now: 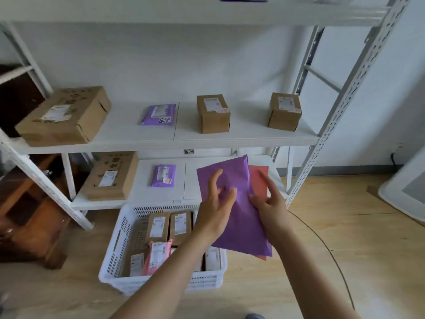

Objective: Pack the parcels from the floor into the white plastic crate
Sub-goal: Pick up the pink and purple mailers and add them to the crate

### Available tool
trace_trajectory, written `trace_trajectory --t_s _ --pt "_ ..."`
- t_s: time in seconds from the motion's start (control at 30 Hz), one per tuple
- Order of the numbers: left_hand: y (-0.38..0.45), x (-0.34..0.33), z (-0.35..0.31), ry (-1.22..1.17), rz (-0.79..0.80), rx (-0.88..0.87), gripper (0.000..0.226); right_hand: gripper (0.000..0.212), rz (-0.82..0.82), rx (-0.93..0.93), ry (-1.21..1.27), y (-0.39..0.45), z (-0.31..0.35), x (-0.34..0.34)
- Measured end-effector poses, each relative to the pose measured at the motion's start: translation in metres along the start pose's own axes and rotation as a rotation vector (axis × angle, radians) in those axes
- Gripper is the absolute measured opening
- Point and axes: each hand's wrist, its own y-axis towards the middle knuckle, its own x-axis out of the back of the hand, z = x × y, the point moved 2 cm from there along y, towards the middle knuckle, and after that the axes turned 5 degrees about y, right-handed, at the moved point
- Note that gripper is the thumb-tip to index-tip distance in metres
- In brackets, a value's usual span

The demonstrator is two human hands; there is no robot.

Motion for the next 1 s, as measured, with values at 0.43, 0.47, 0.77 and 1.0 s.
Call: trace_trajectory --t_s 0.43,0.47,0.77,1.0 --pt "0.034 0.096 0.044 -0.072 0.044 0.037 0.085 0.069 0.295 -0.094 0.104 -0.006 0.004 -0.117" --pt "0.040 0.106 0.047 -0.049 0.025 0.029 0.083 0.069 0.317 -0.098 0.091 -0.001 0.005 -0.128" --pt "0.110 0.205 0.082 -0.045 -0.075 0.087 0.026 0.068 0.276 0.022 0.091 0.056 0.016 -0.208" --pt "0.137 0.257 0.140 -0.132 -0.220 0.167 0.026 0.053 0.049 0.069 -0.077 0.086 0.016 -0.229"
